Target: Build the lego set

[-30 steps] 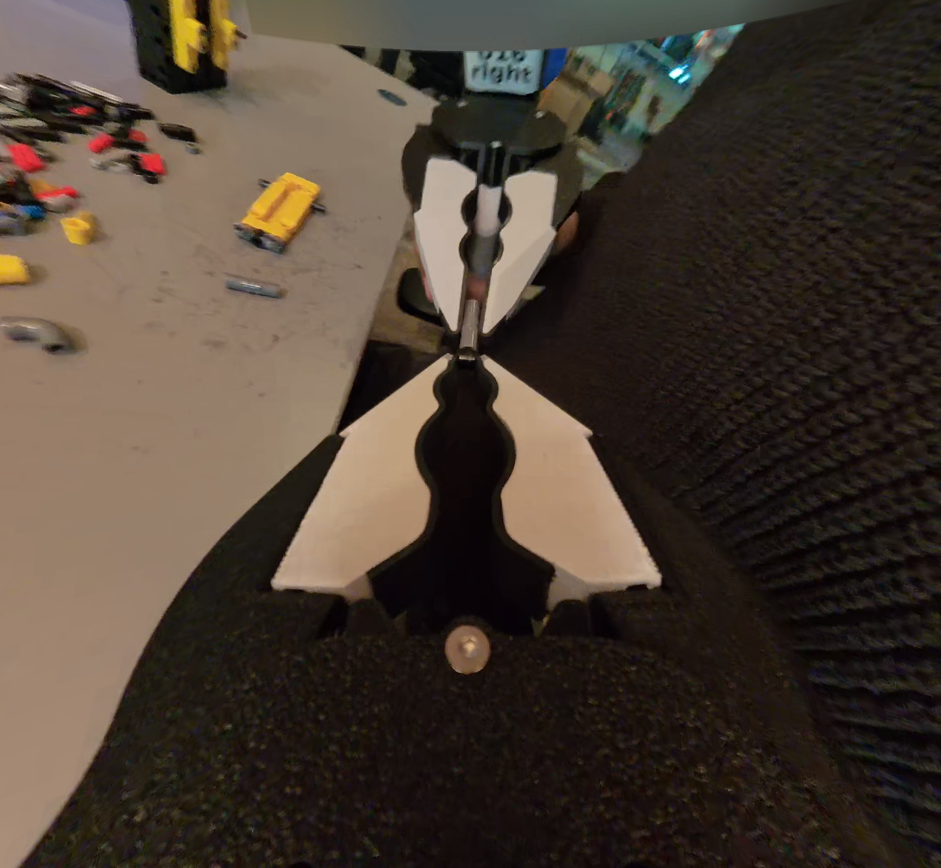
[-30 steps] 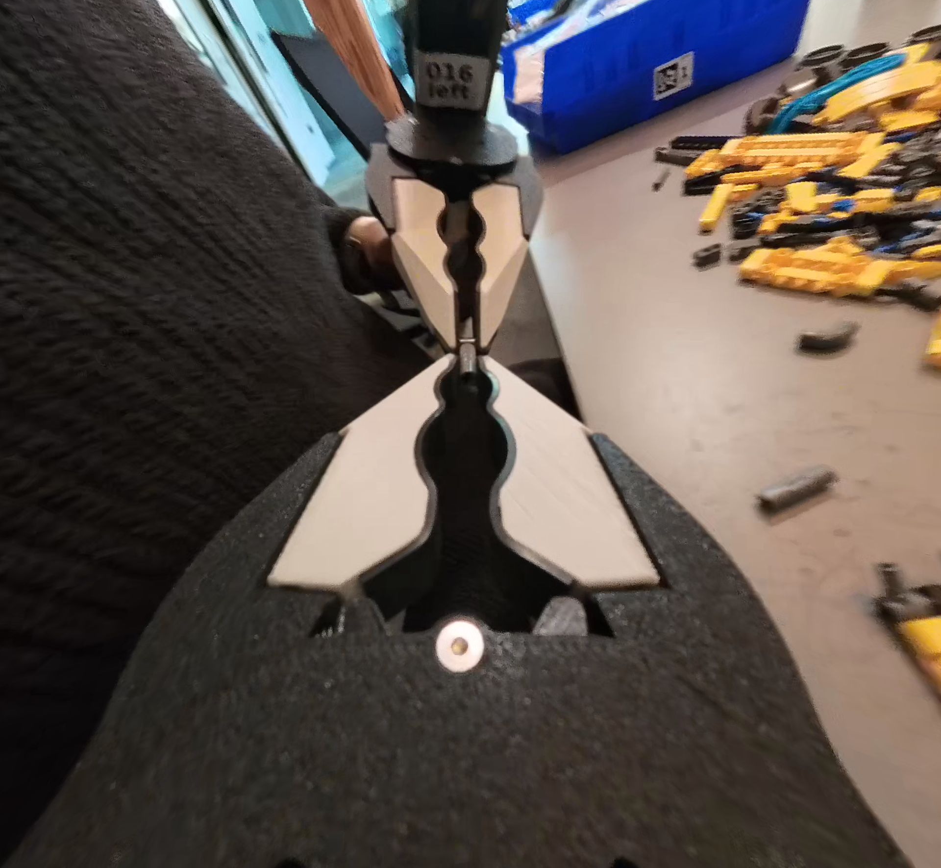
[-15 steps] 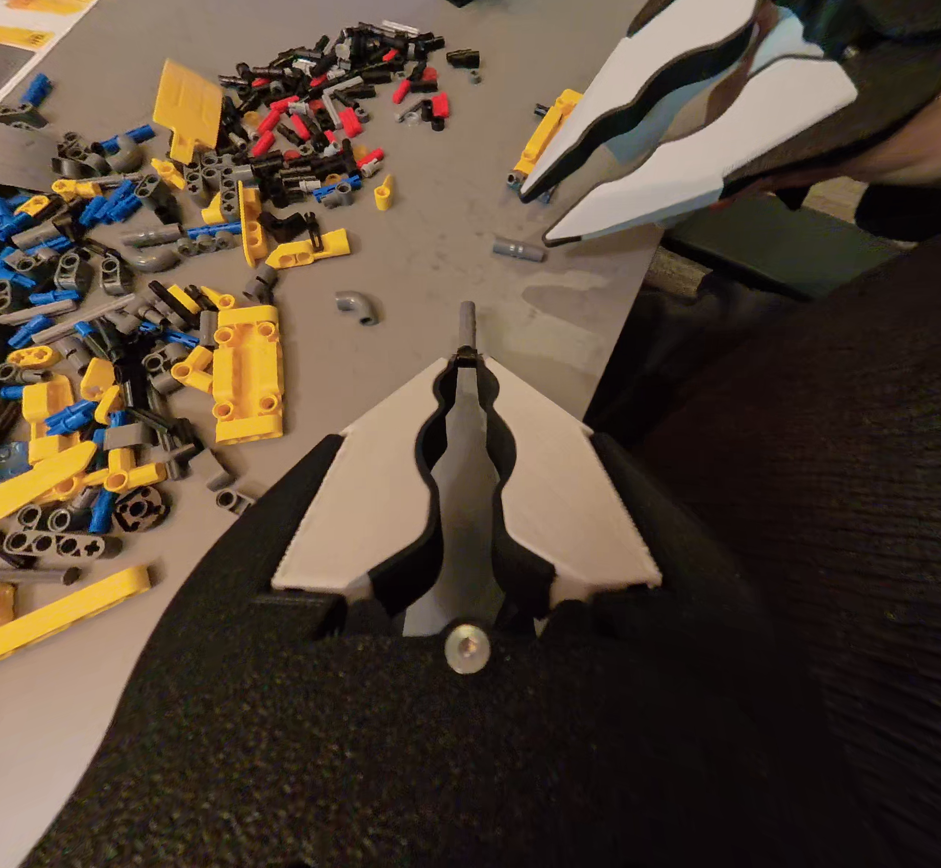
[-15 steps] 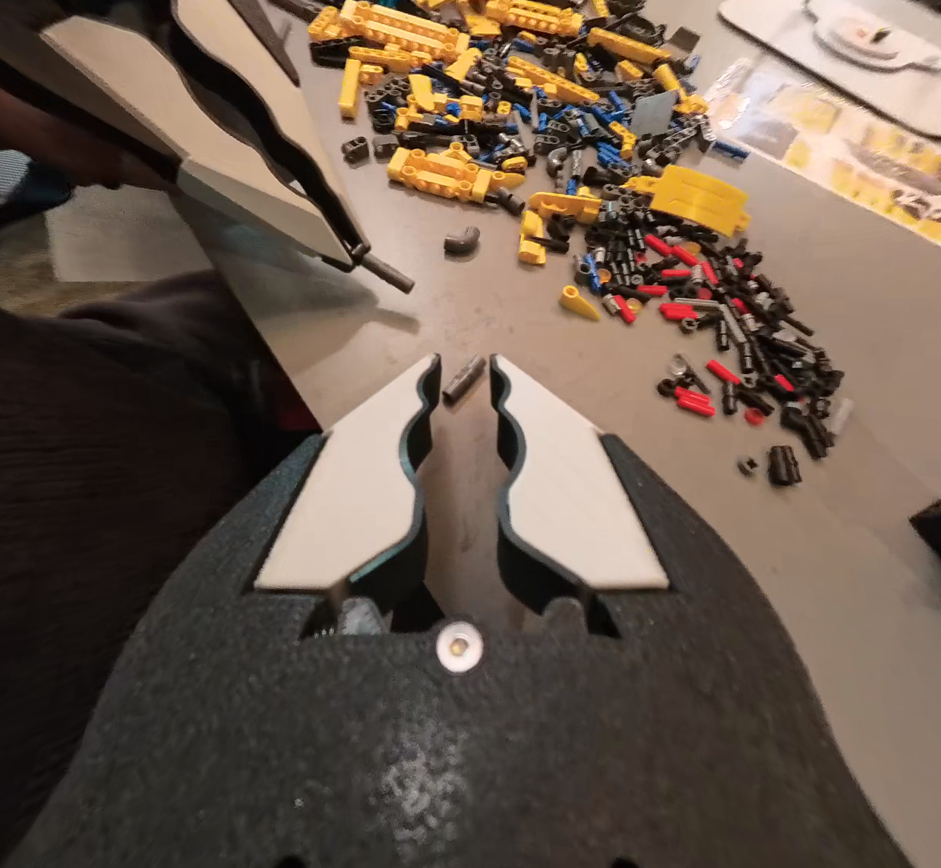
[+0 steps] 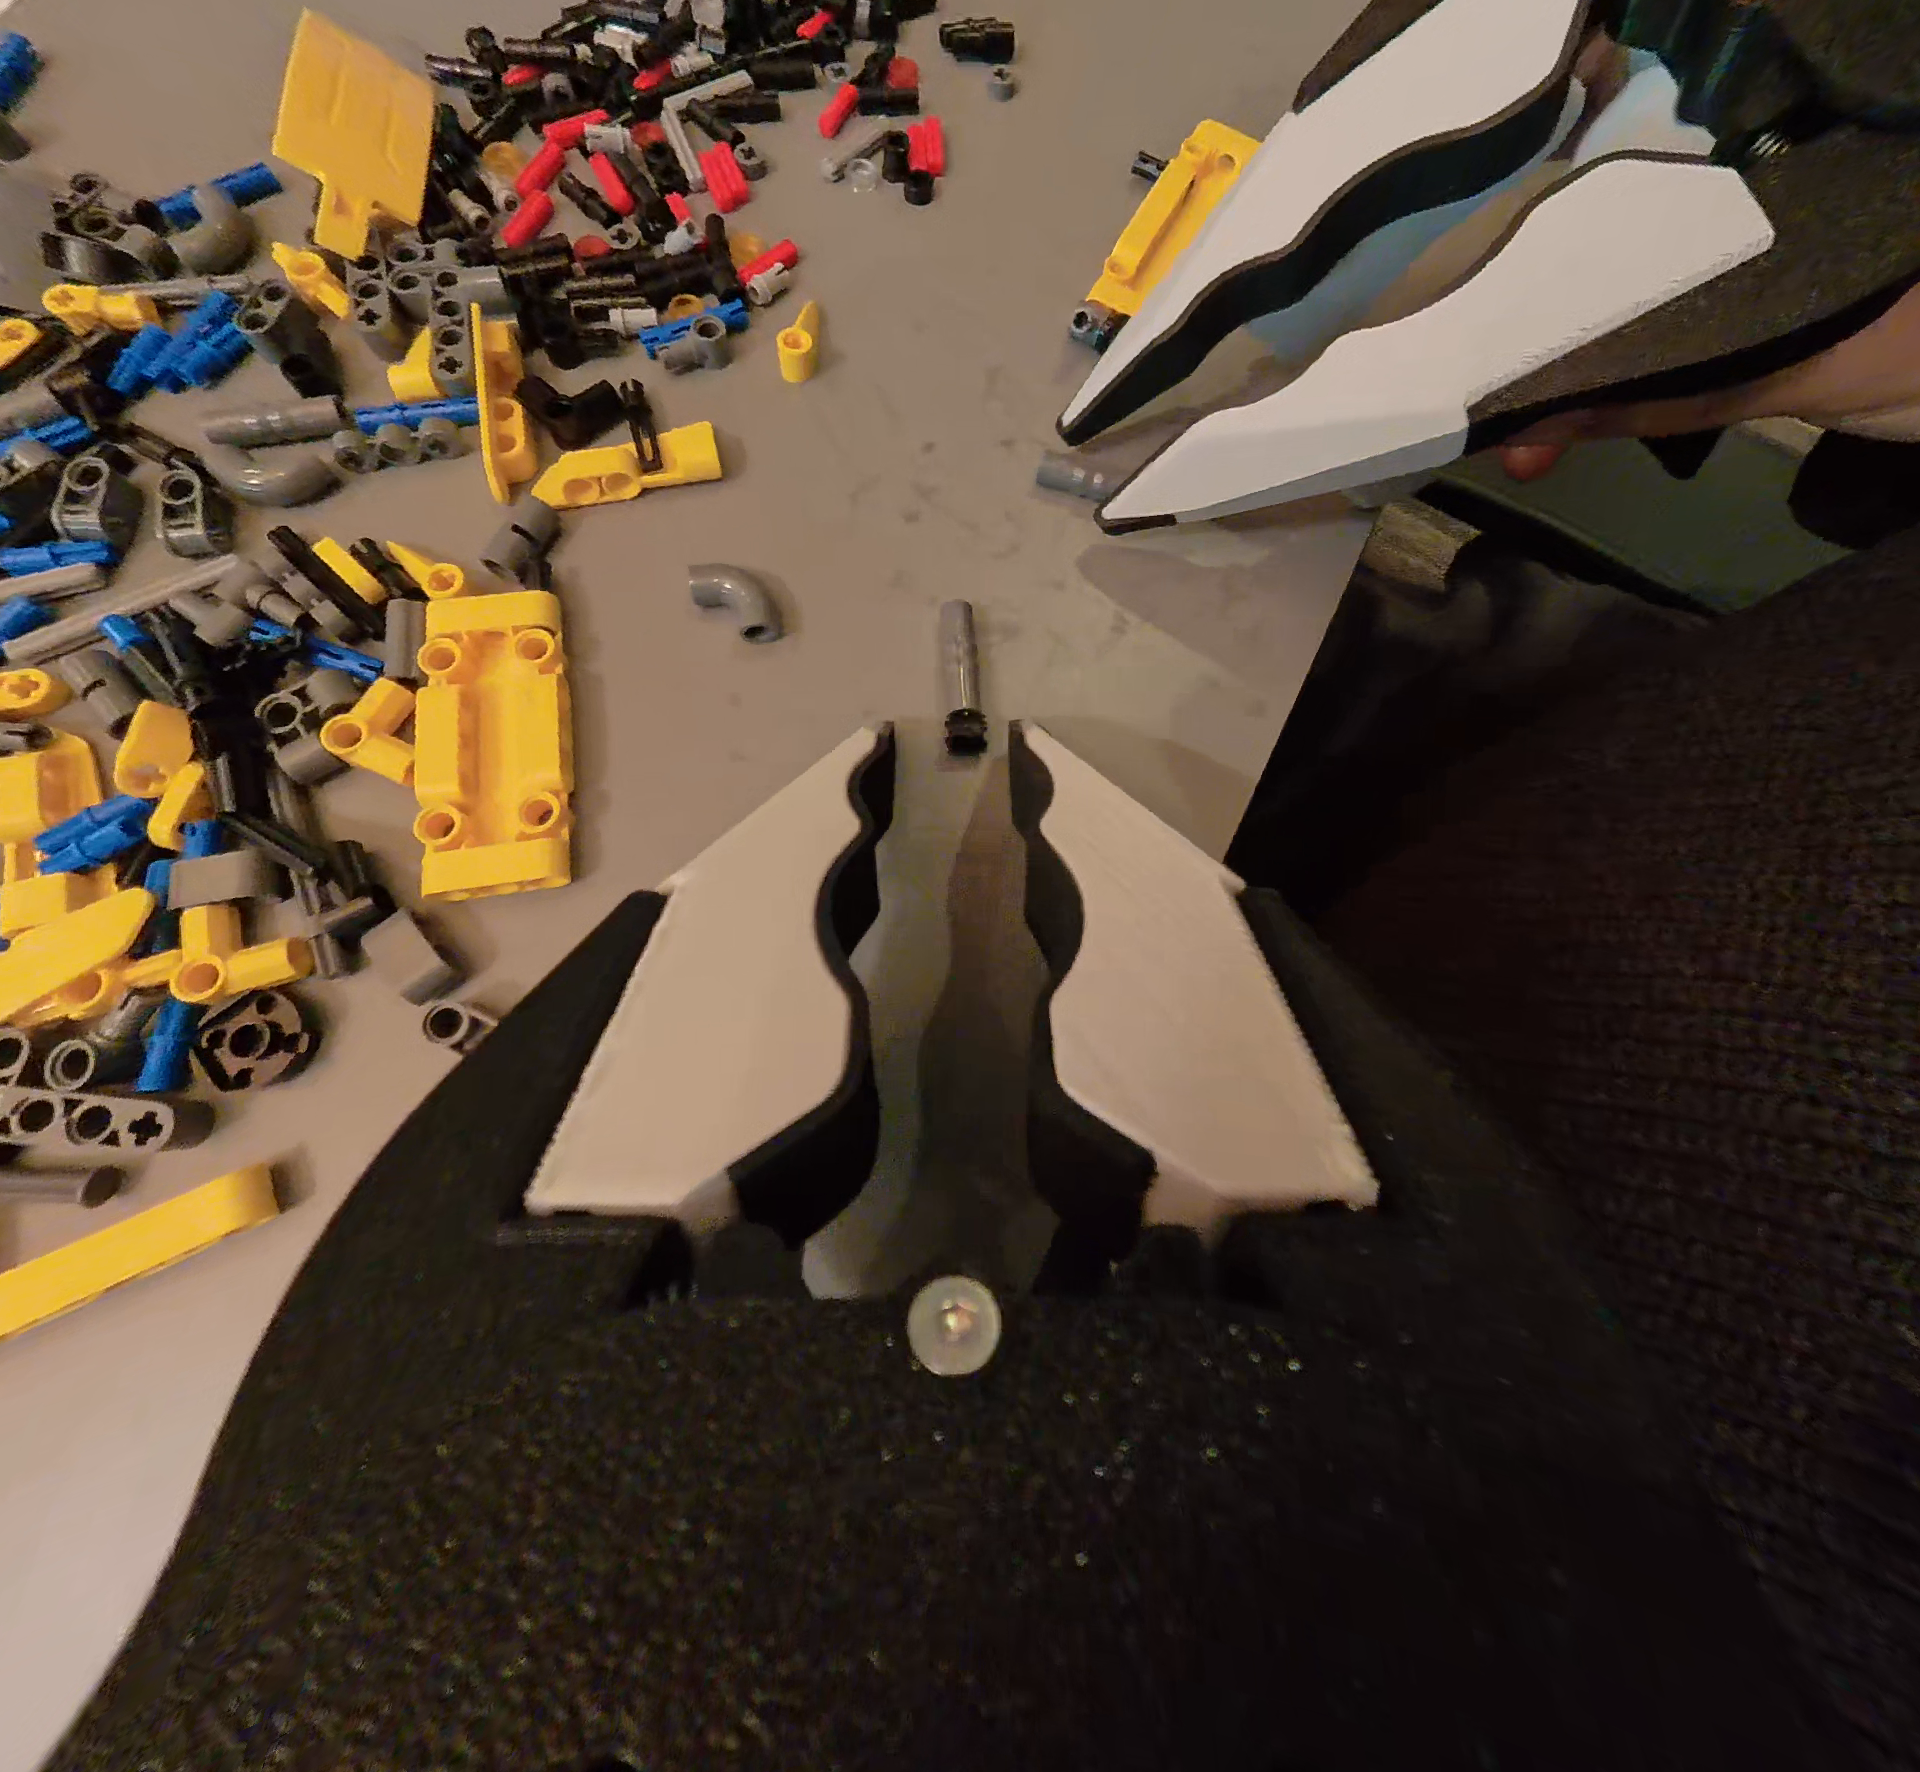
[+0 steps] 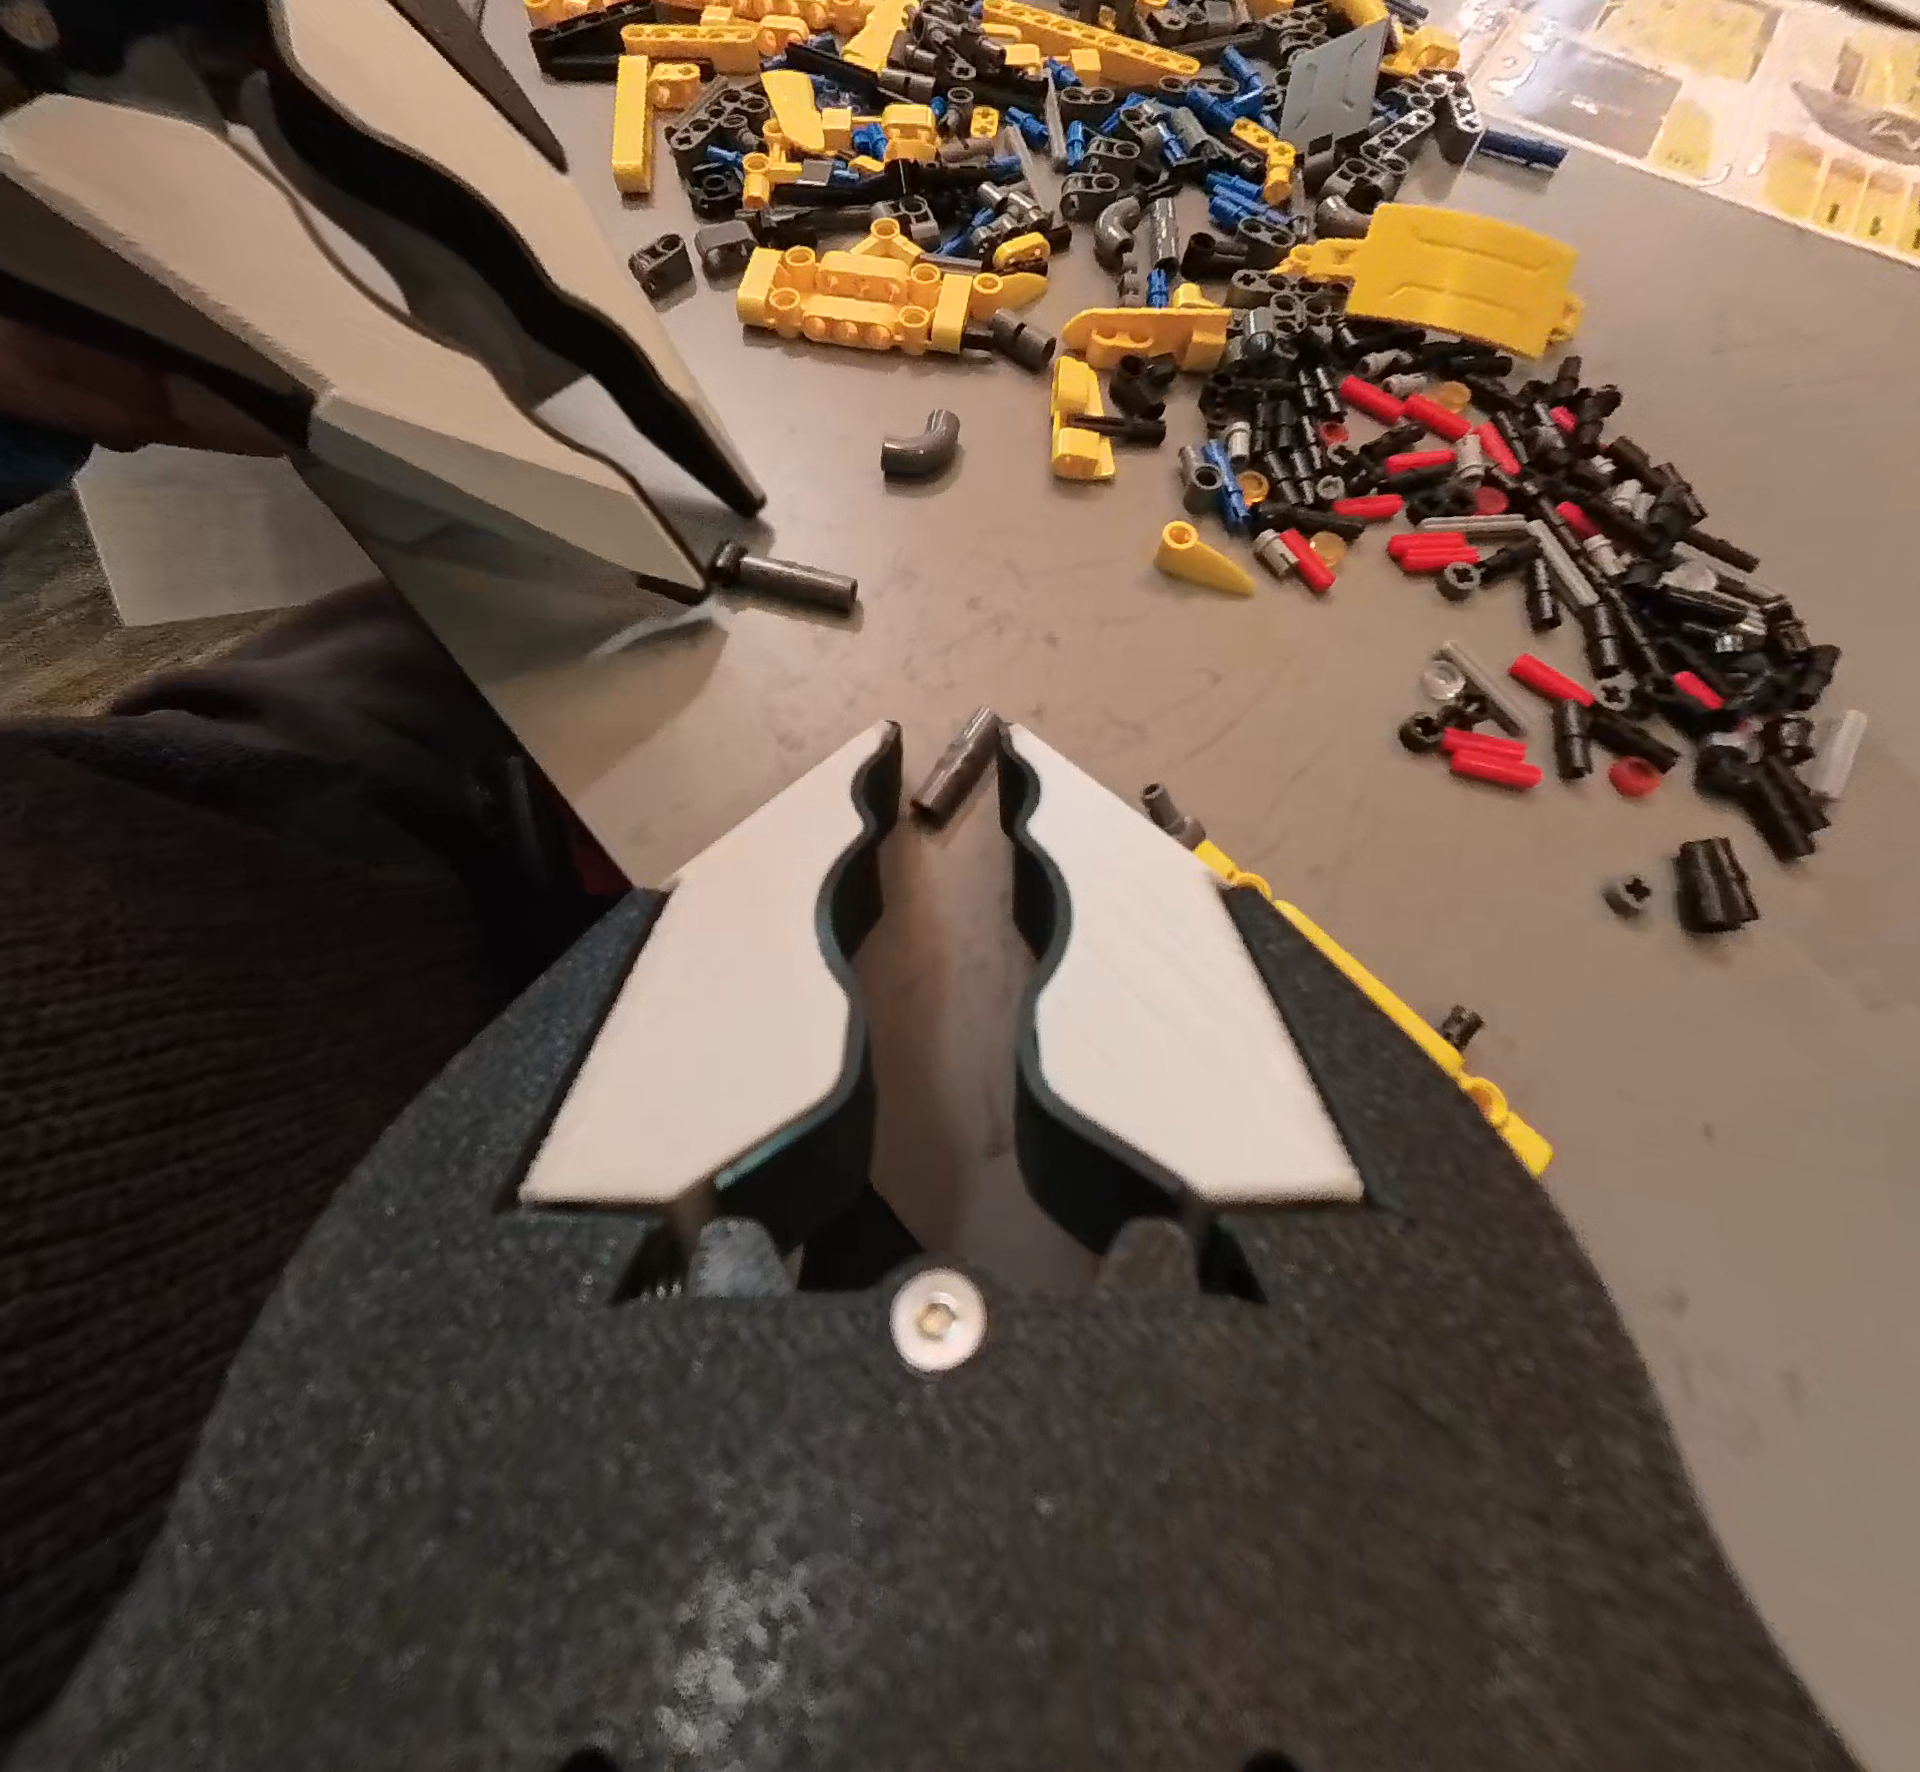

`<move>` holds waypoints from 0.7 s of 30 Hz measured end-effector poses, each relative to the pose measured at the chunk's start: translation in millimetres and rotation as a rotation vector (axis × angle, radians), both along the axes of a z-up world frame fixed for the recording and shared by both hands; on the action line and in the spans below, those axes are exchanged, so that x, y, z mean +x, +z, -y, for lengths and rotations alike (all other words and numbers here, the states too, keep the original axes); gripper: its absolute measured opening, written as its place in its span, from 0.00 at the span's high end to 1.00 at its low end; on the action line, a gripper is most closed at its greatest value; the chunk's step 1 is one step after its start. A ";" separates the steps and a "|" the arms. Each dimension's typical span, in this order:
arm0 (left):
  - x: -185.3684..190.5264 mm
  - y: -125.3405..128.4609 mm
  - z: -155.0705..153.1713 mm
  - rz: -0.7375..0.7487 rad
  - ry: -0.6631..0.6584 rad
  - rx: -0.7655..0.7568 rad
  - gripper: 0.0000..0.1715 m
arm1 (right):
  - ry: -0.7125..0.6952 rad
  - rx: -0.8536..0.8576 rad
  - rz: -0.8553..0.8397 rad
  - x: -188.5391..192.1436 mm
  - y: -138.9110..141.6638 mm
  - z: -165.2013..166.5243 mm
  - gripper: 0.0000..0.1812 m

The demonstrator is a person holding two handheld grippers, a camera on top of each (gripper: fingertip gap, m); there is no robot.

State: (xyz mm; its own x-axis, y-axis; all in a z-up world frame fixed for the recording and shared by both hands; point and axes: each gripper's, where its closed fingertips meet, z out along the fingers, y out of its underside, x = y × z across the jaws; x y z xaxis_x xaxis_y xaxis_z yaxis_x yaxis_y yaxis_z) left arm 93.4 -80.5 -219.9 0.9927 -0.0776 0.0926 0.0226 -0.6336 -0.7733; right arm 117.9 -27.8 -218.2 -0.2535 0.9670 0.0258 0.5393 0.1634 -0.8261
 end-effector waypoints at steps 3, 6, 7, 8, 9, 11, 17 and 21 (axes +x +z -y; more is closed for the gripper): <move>-0.2 6.4 0.3 -0.007 0.010 0.030 0.85 | 0.005 0.009 0.026 0.0 -2.0 0.4 0.96; 1.6 17.1 -1.2 0.031 0.018 0.084 0.85 | 0.010 0.037 0.032 -1.0 -2.3 1.0 0.97; 3.5 21.1 -2.1 0.066 0.018 0.105 0.85 | 0.035 0.042 0.028 -1.0 -1.7 4.4 0.97; 5.4 24.9 -3.1 0.113 0.022 0.125 0.85 | 0.071 0.046 0.006 -1.4 0.6 9.9 0.97; 6.3 28.7 -4.5 0.166 0.034 0.149 0.85 | 0.115 0.044 -0.036 -1.9 6.2 17.4 0.97; 8.6 41.7 -8.6 0.305 0.067 0.238 0.80 | 0.196 0.020 -0.153 -1.3 27.2 32.6 0.97; 34.6 74.5 -6.7 0.791 -0.032 0.388 0.81 | 0.355 -0.033 -0.402 9.3 77.4 52.0 0.97; 40.2 81.6 -5.8 0.924 -0.060 0.408 0.97 | 0.412 0.044 -0.408 10.0 78.2 54.4 0.97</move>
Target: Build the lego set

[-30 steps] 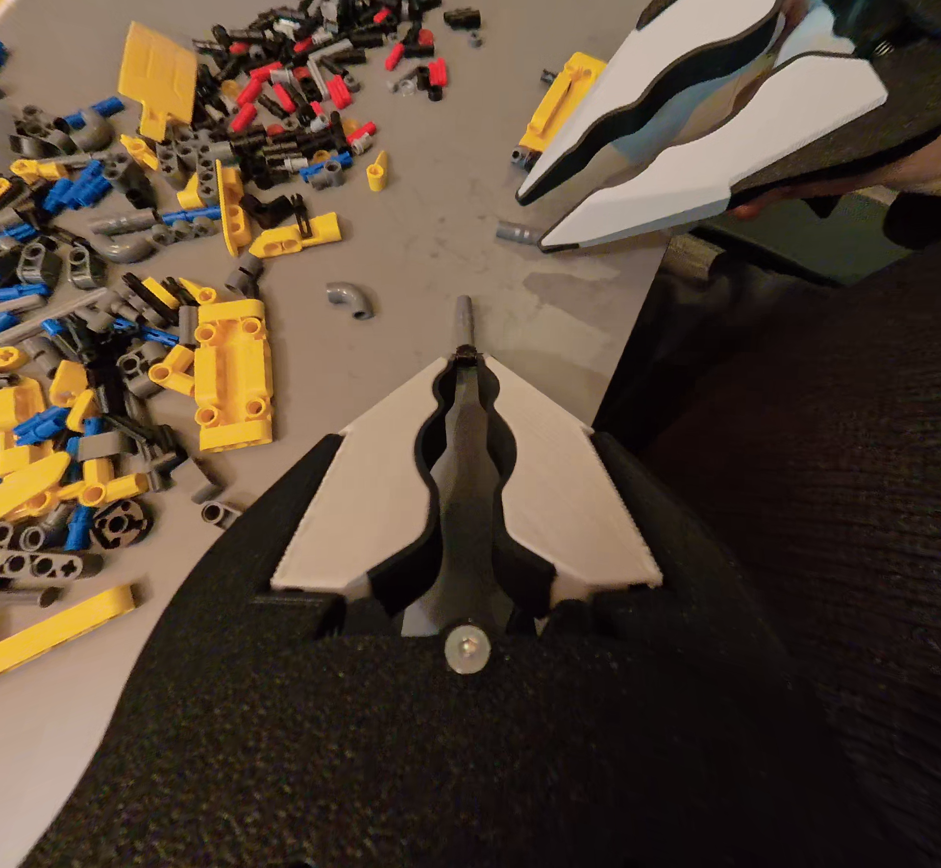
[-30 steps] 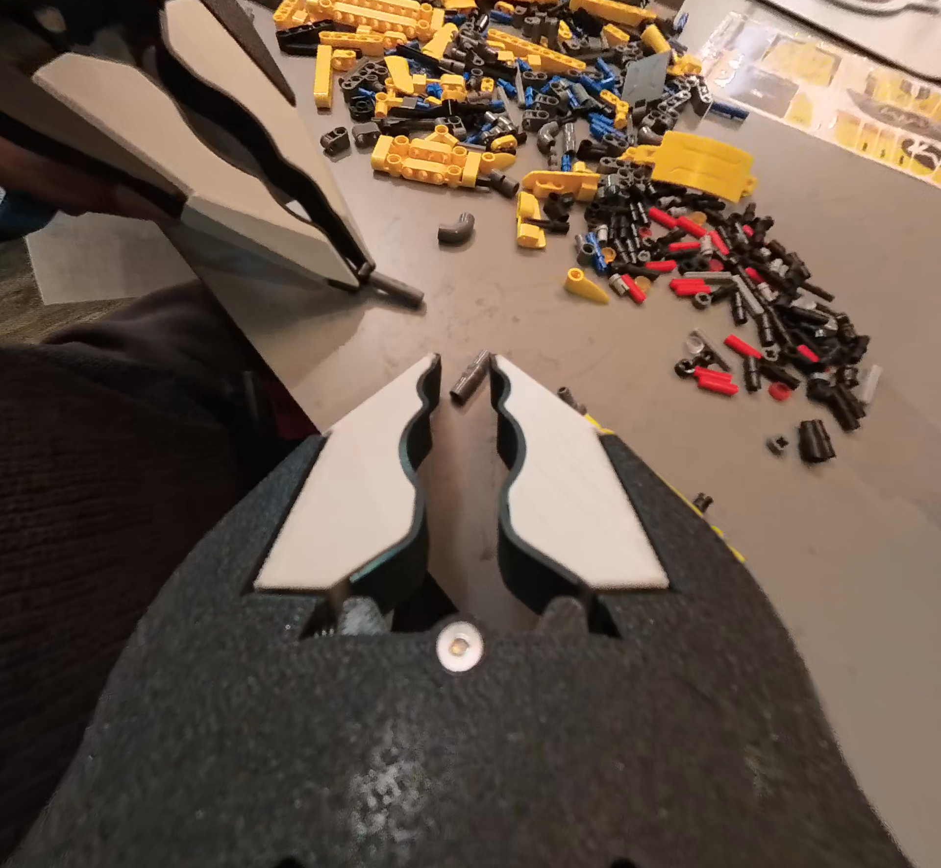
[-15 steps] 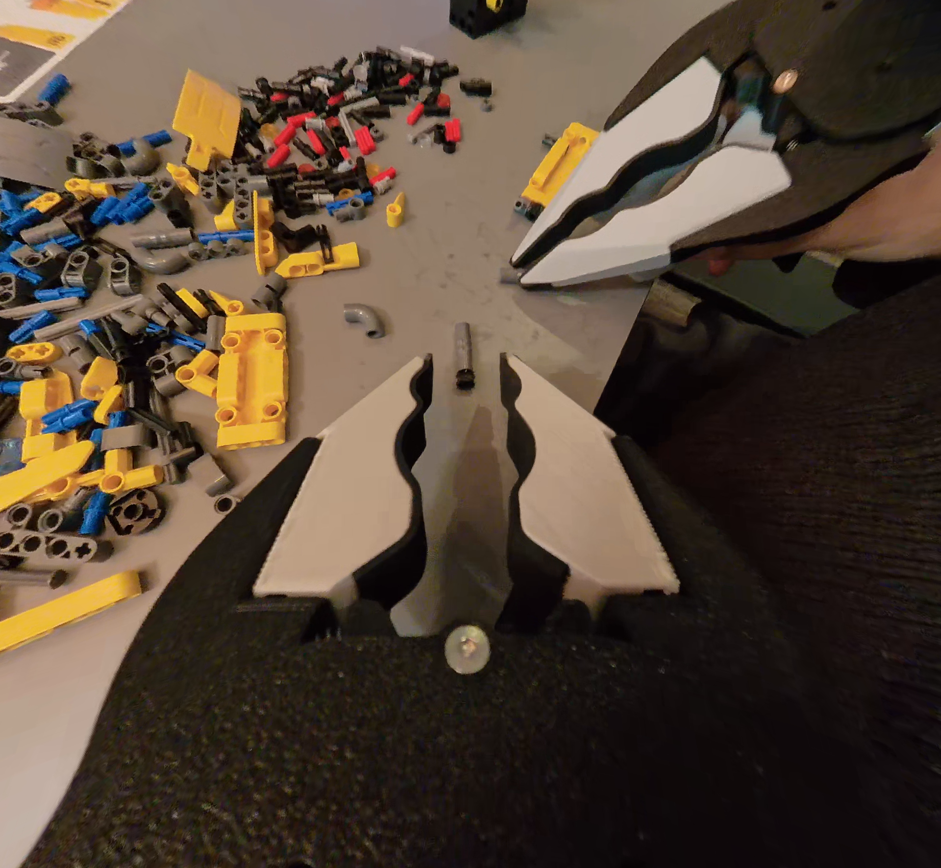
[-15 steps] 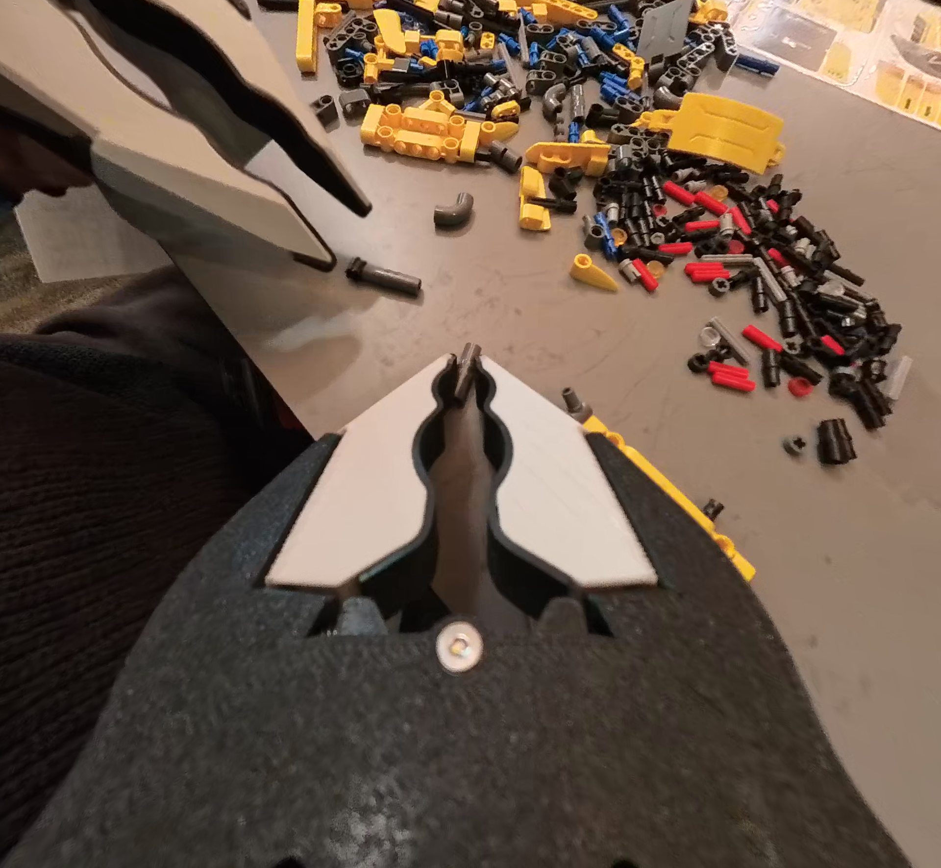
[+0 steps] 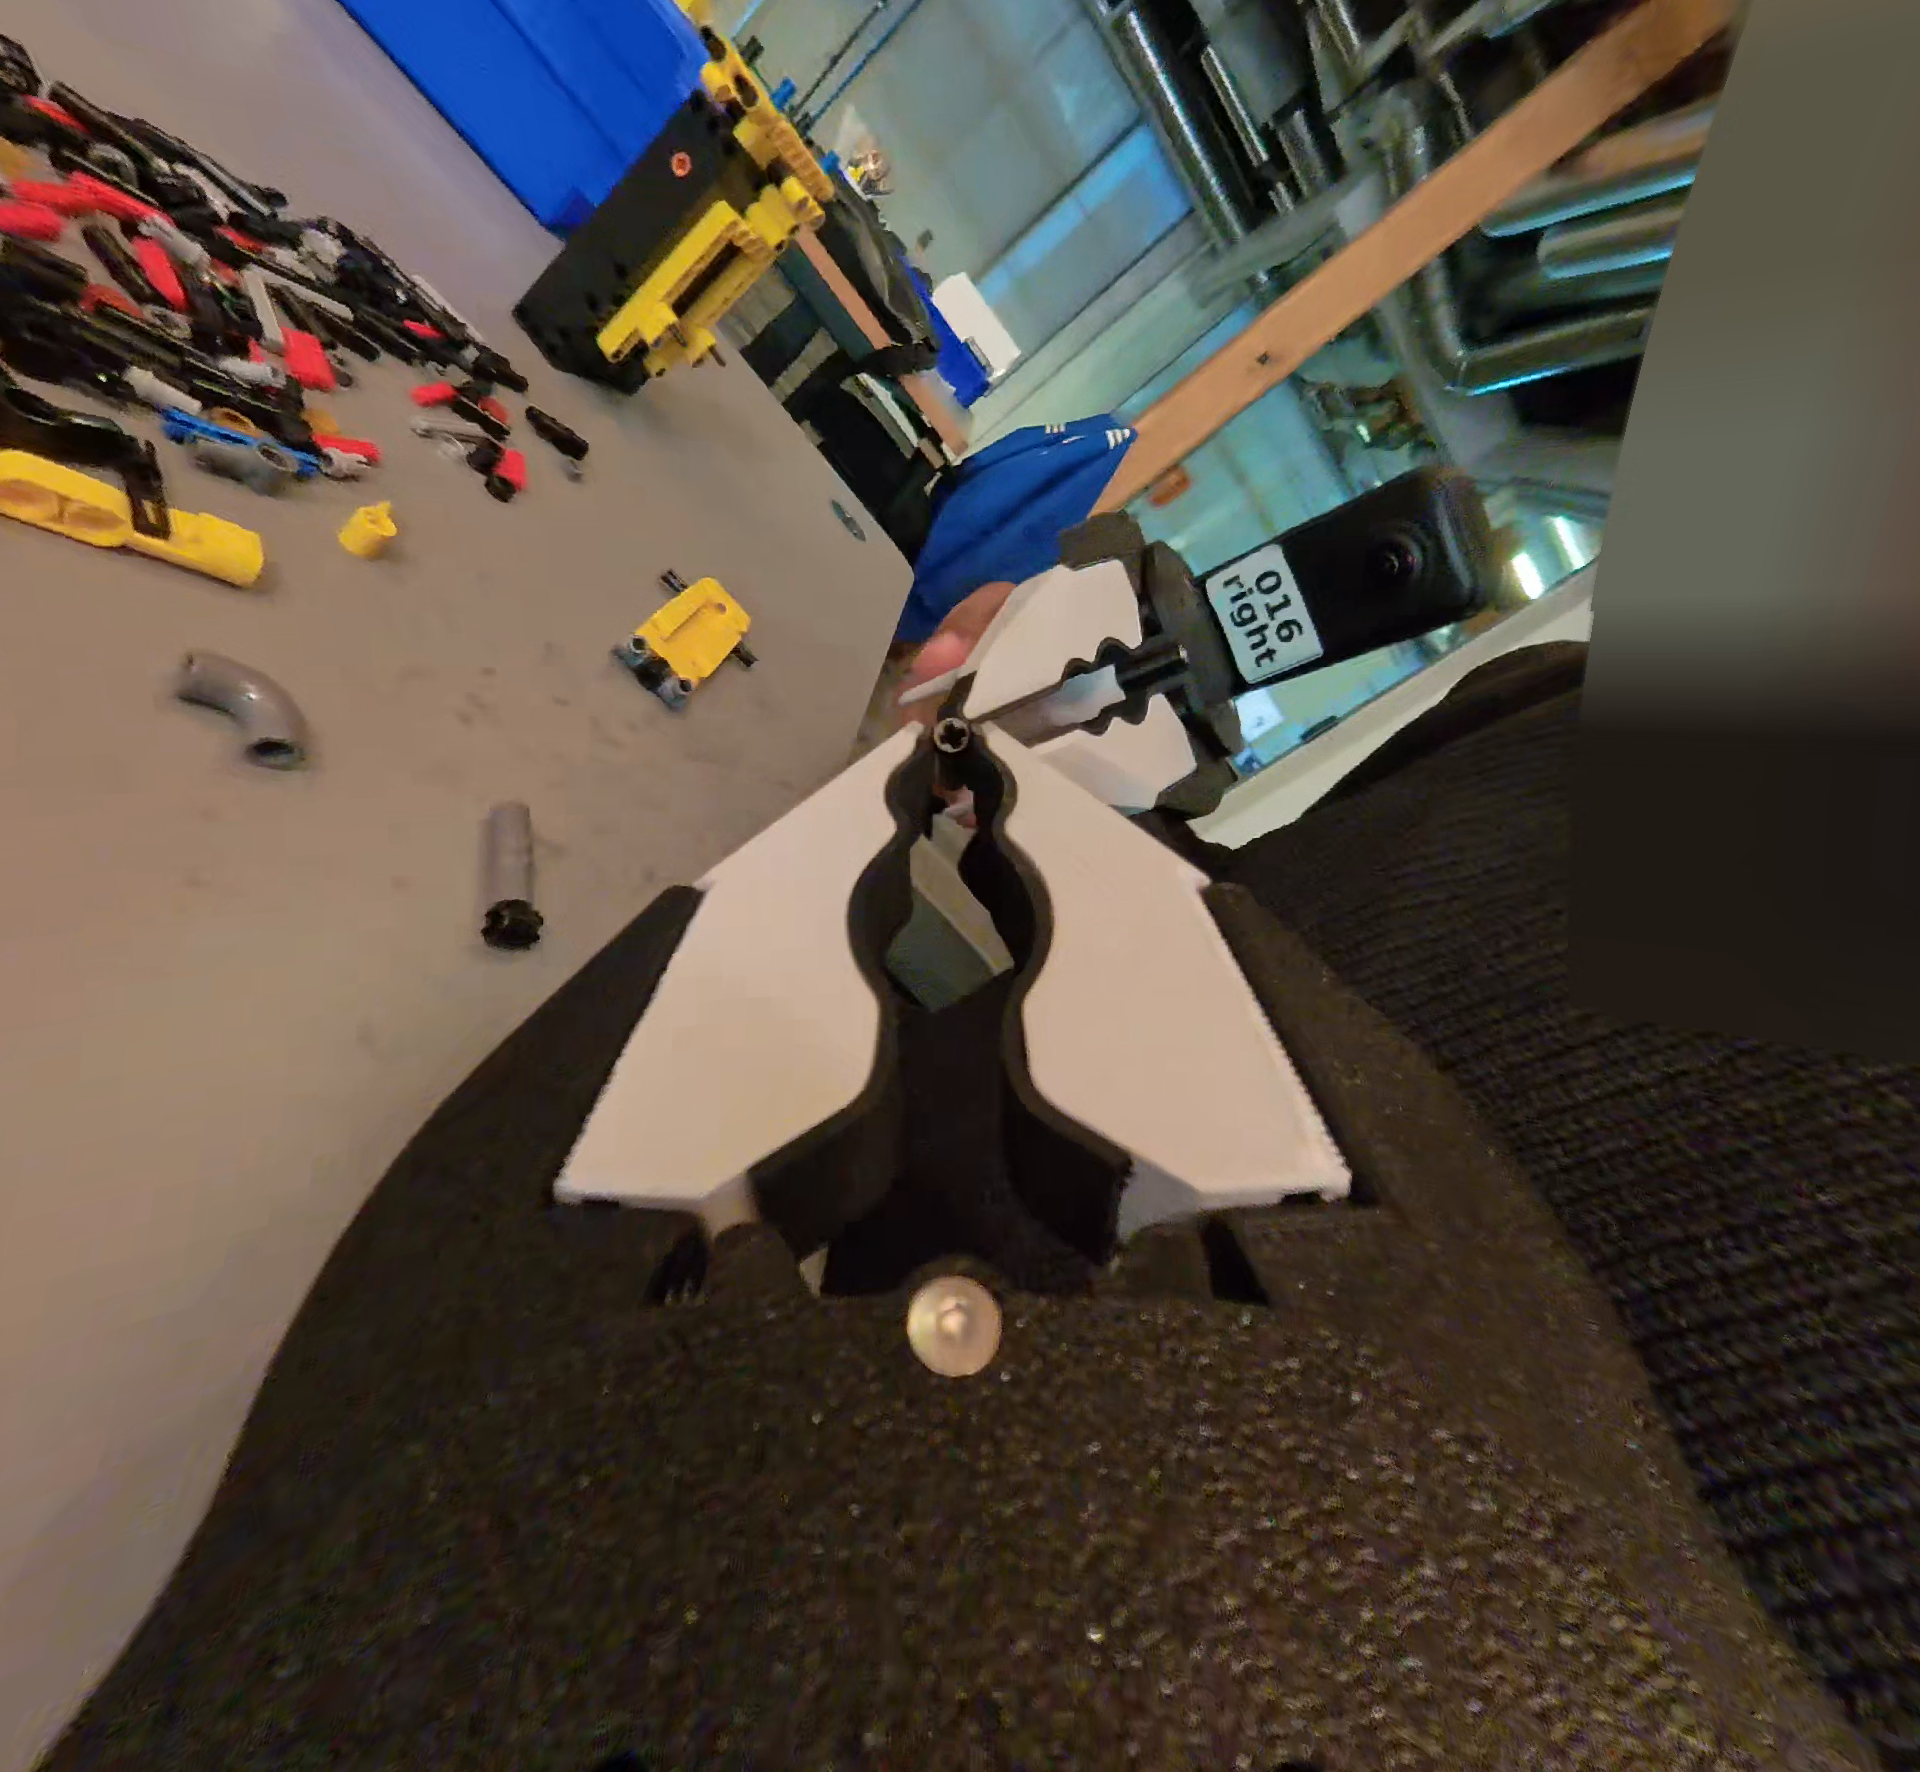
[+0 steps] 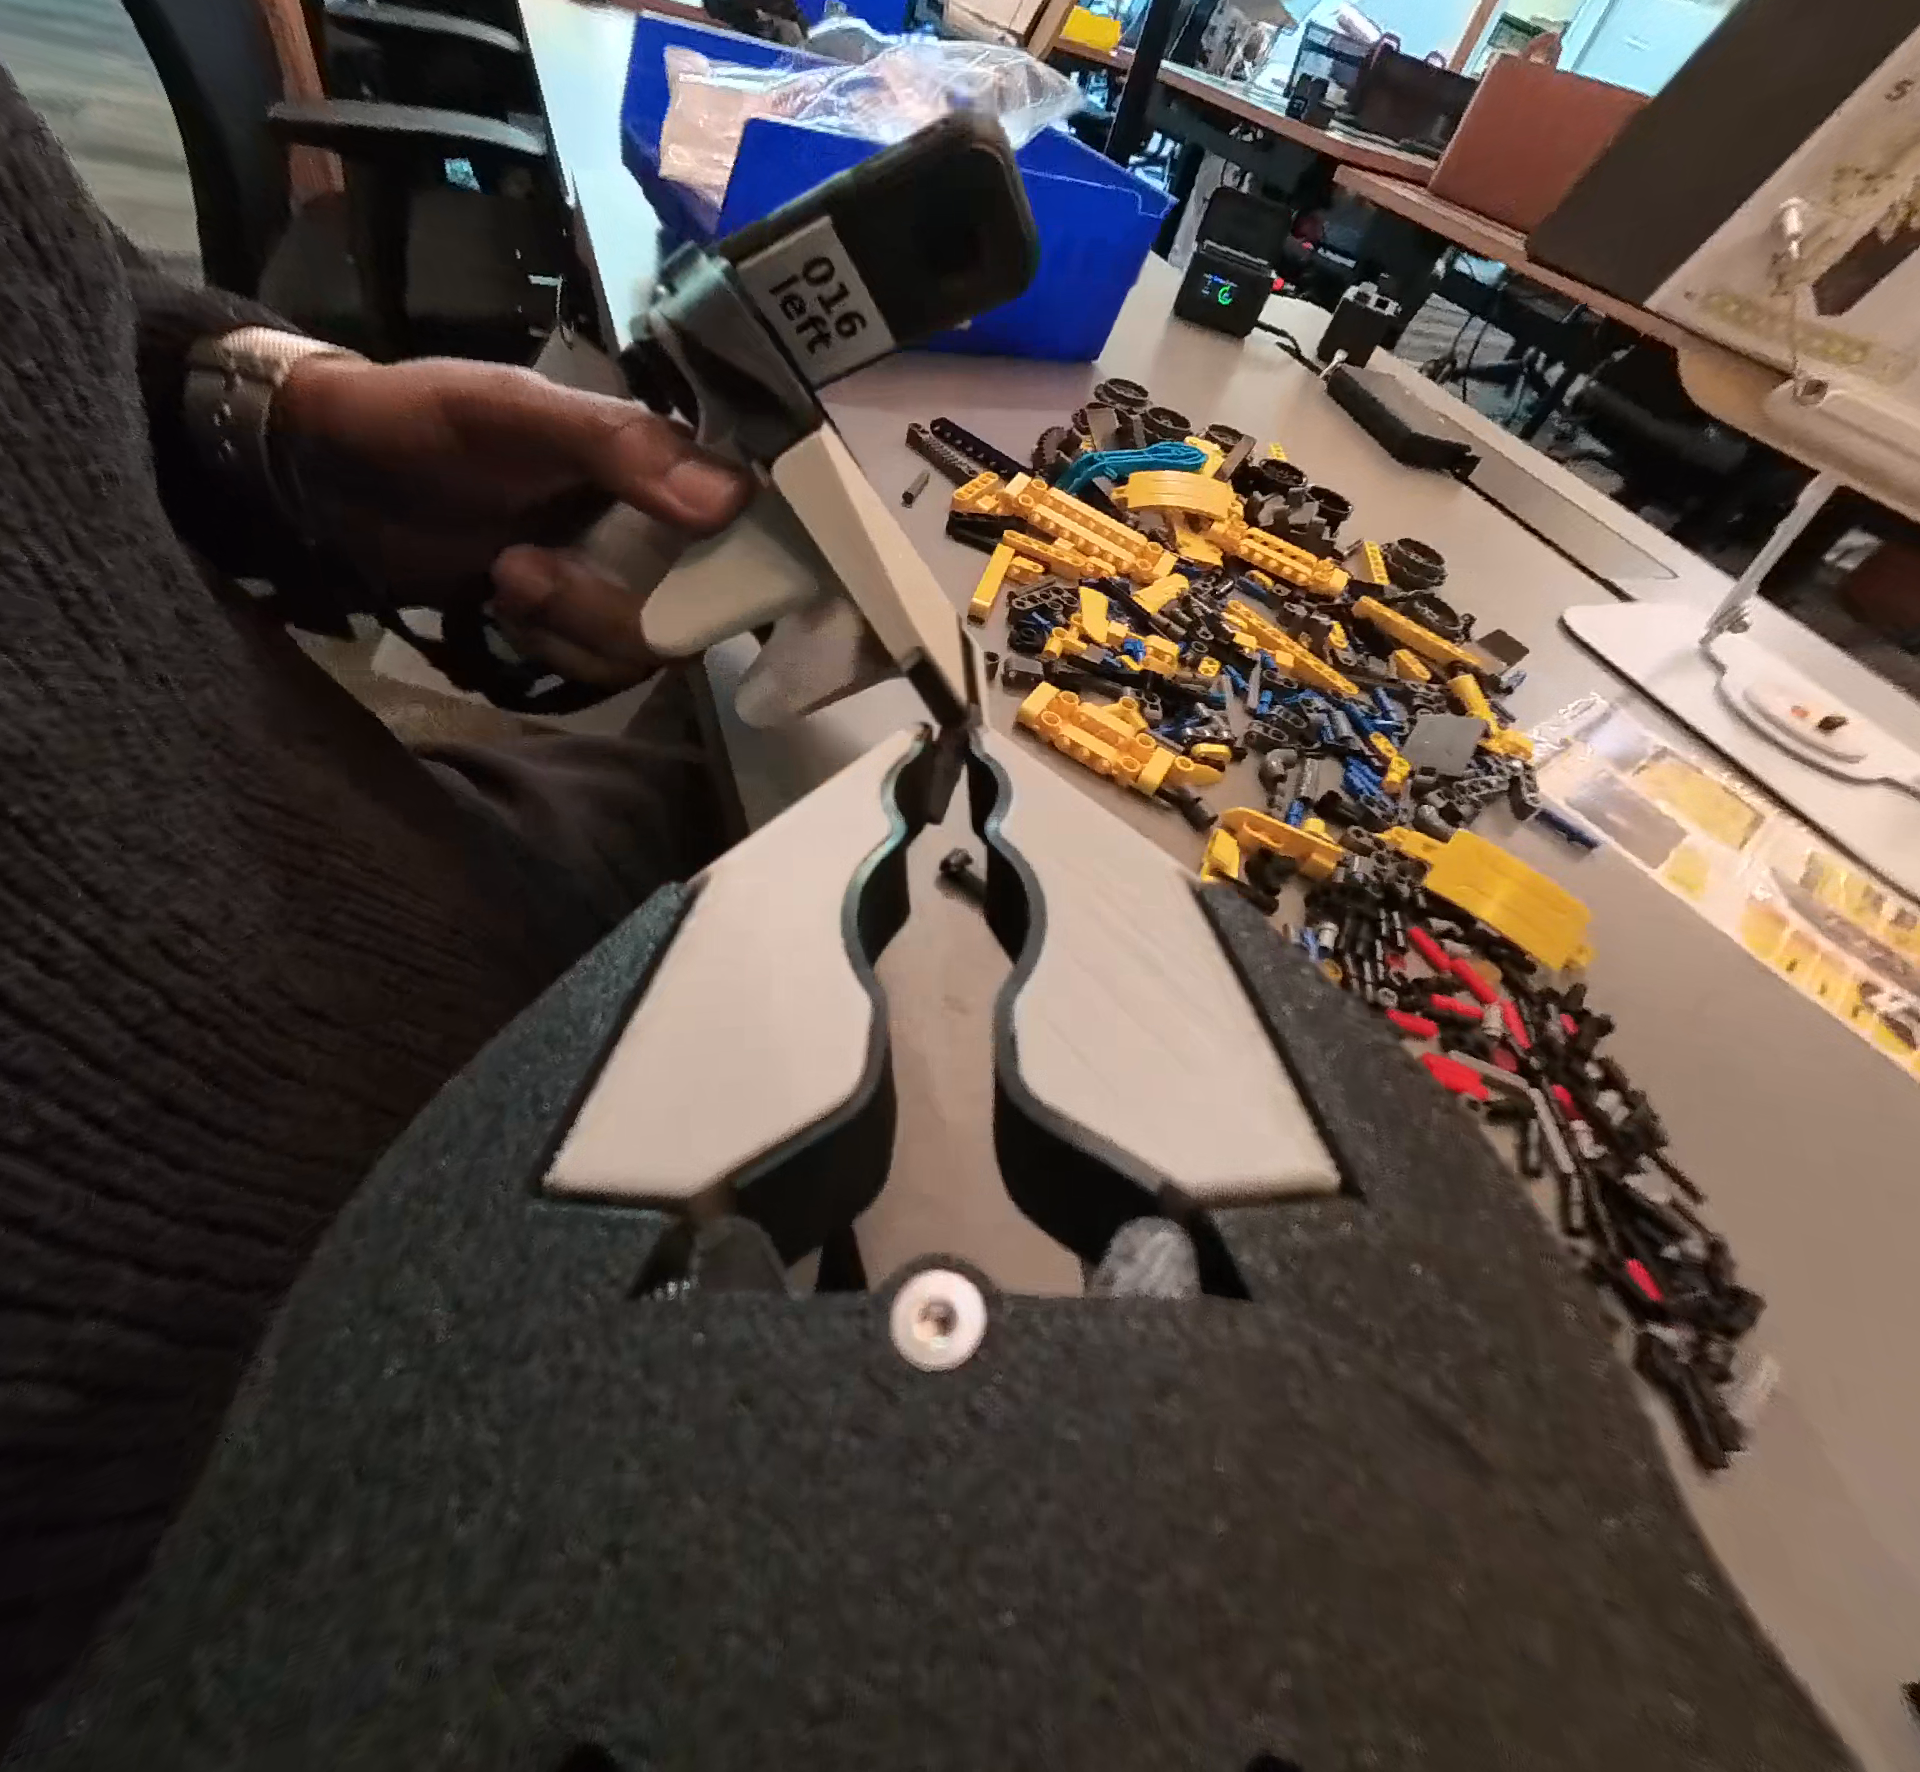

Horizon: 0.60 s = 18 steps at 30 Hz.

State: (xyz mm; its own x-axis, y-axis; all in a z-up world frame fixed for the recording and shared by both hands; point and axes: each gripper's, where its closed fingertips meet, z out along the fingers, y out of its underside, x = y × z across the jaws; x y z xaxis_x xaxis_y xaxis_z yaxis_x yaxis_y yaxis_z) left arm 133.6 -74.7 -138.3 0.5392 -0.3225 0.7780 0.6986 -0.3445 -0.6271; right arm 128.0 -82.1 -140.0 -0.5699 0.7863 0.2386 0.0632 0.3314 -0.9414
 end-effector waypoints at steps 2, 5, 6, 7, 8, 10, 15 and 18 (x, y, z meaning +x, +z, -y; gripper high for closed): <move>2.0 2.1 1.4 0.026 -0.025 0.007 0.97 | 0.028 0.046 -0.025 1.8 2.1 1.2 0.97; 3.0 5.4 2.5 0.061 -0.045 0.020 0.97 | 0.062 0.056 -0.041 3.1 5.9 2.3 0.97; 2.7 6.4 2.3 0.068 -0.044 0.024 0.97 | 0.068 0.049 -0.044 2.7 7.1 2.2 0.97; 1.7 7.1 2.0 0.072 -0.041 0.026 0.97 | 0.069 0.042 -0.045 2.0 7.9 1.8 0.97; 0.5 8.2 1.7 0.076 -0.034 0.031 0.97 | 0.067 0.032 -0.049 0.8 9.0 1.3 0.97; -3.0 11.0 0.7 0.099 -0.017 0.044 0.97 | 0.054 0.006 -0.066 -2.0 12.4 -0.1 0.96; -18.1 17.2 -0.5 0.202 0.042 0.084 0.97 | -0.024 -0.052 -0.122 -10.2 19.5 -9.4 0.81; -20.0 21.0 -1.7 0.277 0.041 0.108 0.97 | -0.062 -0.064 -0.160 -13.8 22.3 -13.4 0.81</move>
